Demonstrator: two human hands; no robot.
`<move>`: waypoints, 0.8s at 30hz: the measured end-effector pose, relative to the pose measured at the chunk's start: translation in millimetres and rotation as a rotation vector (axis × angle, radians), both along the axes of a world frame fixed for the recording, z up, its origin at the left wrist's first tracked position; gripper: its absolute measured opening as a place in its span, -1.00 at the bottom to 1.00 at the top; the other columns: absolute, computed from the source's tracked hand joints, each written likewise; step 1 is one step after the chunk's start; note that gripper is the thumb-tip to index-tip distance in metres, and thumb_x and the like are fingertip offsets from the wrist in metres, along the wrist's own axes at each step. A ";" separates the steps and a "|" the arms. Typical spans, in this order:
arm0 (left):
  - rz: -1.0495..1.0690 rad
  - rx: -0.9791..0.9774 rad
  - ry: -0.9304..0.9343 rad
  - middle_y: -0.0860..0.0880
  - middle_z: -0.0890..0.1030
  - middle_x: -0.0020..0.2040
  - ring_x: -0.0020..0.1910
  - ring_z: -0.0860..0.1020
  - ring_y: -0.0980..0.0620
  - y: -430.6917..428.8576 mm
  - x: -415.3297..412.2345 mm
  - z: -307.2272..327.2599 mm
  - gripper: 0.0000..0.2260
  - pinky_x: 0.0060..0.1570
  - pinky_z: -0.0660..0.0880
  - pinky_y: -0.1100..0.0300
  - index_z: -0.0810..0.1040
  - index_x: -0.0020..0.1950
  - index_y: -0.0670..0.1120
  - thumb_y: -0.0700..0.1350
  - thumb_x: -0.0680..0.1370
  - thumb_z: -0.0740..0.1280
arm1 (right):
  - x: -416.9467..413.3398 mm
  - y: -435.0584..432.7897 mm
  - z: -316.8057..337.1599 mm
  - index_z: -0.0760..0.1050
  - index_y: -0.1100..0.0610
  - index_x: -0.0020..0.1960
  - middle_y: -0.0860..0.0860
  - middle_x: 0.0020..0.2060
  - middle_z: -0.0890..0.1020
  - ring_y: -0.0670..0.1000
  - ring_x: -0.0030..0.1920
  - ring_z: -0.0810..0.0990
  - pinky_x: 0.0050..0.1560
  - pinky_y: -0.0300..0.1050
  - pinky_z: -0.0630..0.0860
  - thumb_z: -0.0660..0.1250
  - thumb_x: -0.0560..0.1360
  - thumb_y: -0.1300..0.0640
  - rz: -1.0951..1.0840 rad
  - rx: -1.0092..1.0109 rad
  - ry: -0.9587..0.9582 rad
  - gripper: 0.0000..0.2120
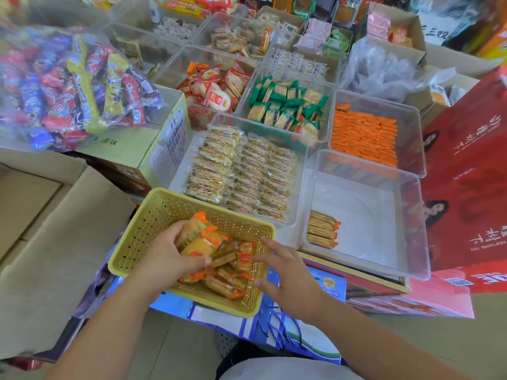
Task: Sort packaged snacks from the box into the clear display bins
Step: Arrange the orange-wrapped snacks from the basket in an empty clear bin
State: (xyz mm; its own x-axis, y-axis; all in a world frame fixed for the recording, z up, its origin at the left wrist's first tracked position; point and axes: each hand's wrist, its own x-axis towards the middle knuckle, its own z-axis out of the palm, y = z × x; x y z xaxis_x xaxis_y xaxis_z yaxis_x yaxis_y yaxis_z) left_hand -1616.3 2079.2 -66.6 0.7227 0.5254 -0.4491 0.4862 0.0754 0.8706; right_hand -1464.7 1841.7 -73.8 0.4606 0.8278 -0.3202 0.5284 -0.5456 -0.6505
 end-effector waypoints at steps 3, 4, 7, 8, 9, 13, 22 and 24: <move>0.228 -0.324 -0.224 -0.05 0.74 -0.05 -0.18 0.70 -0.03 -31.7 2.5 24.5 -0.43 -0.29 0.60 0.12 0.66 0.07 0.07 -0.18 0.12 0.69 | 1.2 2.9 18.8 0.45 -0.27 0.37 -0.32 0.45 0.29 -0.19 0.50 0.15 0.49 -0.02 0.22 0.27 0.51 -0.37 -0.134 0.124 0.005 -0.53; 0.263 -0.427 -0.275 -0.09 0.73 -0.06 -0.20 0.69 -0.05 -45.3 6.3 31.3 -0.44 -0.32 0.60 0.10 0.68 0.06 0.05 -0.16 0.09 0.68 | 2.2 2.6 25.4 0.42 -0.32 0.36 -0.41 0.38 0.31 -0.26 0.47 0.18 0.46 -0.10 0.24 0.22 0.47 -0.46 -0.161 0.164 0.064 -0.49; 0.290 -0.577 -0.328 -0.19 0.72 0.04 -0.08 0.70 -0.16 -89.6 24.5 43.6 -0.50 -0.17 0.66 -0.03 0.68 0.09 0.04 -0.10 0.18 0.67 | 7.0 -1.1 41.8 0.36 -0.44 0.34 -0.53 0.28 0.38 -0.36 0.37 0.31 0.31 -0.31 0.33 0.15 0.41 -0.57 -0.177 0.241 0.314 -0.46; 0.290 -0.598 -0.320 -0.20 0.72 0.06 -0.06 0.70 -0.18 -104.1 32.2 45.7 -0.52 -0.15 0.65 -0.05 0.68 0.09 0.03 -0.10 0.21 0.69 | 9.8 -3.6 44.3 0.41 -0.35 0.35 -0.41 0.27 0.48 -0.30 0.32 0.42 0.26 -0.30 0.41 0.18 0.46 -0.51 -0.182 0.274 0.406 -0.48; 0.290 -0.620 -0.313 -0.20 0.72 0.06 -0.06 0.71 -0.18 -118.1 40.7 47.2 -0.53 -0.18 0.65 -0.05 0.69 0.09 0.02 -0.10 0.22 0.68 | 13.3 -7.1 45.8 0.48 -0.25 0.31 -0.29 0.20 0.58 -0.24 0.24 0.53 0.16 -0.31 0.48 0.22 0.53 -0.40 -0.187 0.307 0.474 -0.56; 0.358 -0.657 -0.284 -0.24 0.72 0.04 -0.13 0.72 -0.18 -167.2 76.8 46.7 -0.50 -0.28 0.66 -0.01 0.68 0.14 -0.05 -0.07 0.22 0.66 | 41.0 -30.3 49.0 0.59 -0.05 0.06 -0.22 -0.13 0.67 -0.23 -0.10 0.63 -0.14 -0.37 0.50 0.28 0.66 0.03 -0.264 0.366 0.531 -0.89; 0.357 -0.385 -0.095 -0.23 0.73 0.05 0.04 0.72 -0.13 -245.3 158.8 37.0 -0.70 -0.04 0.63 -0.01 0.75 0.10 0.07 0.19 0.53 0.38 | 125.8 -94.2 30.2 0.62 0.00 -0.02 -0.04 -0.12 0.71 0.00 -0.05 0.68 -0.01 -0.11 0.60 0.25 0.66 0.08 -0.391 0.284 0.593 -0.82; 0.310 -0.285 -0.023 -0.08 0.75 0.07 0.06 0.72 -0.02 -259.0 173.7 36.0 -0.62 0.04 0.62 0.06 0.70 0.19 0.09 0.28 0.52 0.35 | 134.7 -102.3 29.4 0.64 -0.01 0.00 -0.09 -0.12 0.72 -0.06 -0.06 0.69 -0.06 -0.25 0.58 0.19 0.69 -0.01 -0.409 0.287 0.673 -0.74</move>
